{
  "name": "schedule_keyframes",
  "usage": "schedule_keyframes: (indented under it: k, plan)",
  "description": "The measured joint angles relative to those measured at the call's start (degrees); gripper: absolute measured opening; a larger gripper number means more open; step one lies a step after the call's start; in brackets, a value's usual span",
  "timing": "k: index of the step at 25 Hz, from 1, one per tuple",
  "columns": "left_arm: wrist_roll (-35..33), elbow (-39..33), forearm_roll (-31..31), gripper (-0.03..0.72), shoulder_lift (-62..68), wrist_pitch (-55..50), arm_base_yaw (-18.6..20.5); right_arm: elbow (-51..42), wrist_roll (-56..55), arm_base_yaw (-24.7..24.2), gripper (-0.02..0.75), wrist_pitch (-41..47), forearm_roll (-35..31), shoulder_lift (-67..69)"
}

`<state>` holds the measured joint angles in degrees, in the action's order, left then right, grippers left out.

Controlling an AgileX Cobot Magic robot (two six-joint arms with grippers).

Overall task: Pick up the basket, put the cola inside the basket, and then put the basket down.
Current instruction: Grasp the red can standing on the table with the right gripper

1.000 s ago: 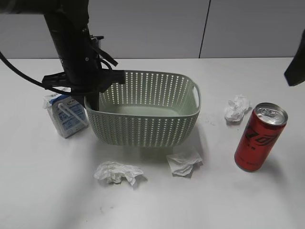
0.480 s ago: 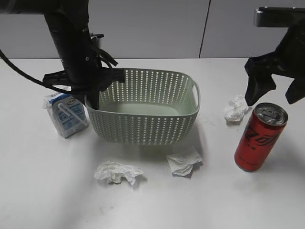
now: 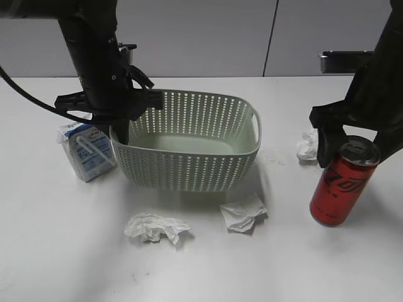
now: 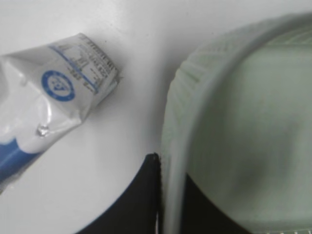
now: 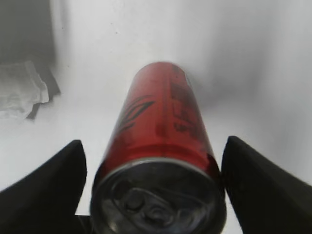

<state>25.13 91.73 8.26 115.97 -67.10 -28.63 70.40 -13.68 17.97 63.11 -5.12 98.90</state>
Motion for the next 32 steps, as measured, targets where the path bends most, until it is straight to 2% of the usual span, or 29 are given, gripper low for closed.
schedule_keyframes:
  k: [9,16,26,32]
  plan:
    - [0.0,0.0,-0.1,0.004,0.0,0.9,0.0,0.0,-0.6,0.0,0.638,1.4,-0.1,2.6]
    - [0.0,0.0,-0.1,0.004,0.0,1.2,0.0,0.0,-0.7,0.0,0.540,2.5,-0.2,3.6]
    - [0.0,0.0,-0.2,0.004,0.0,1.2,0.0,0.1,-0.3,0.0,0.522,3.0,-0.2,4.2]
    - [0.0,0.0,-0.3,0.004,0.0,1.4,0.0,0.1,7.3,0.0,0.522,5.3,0.8,3.9]
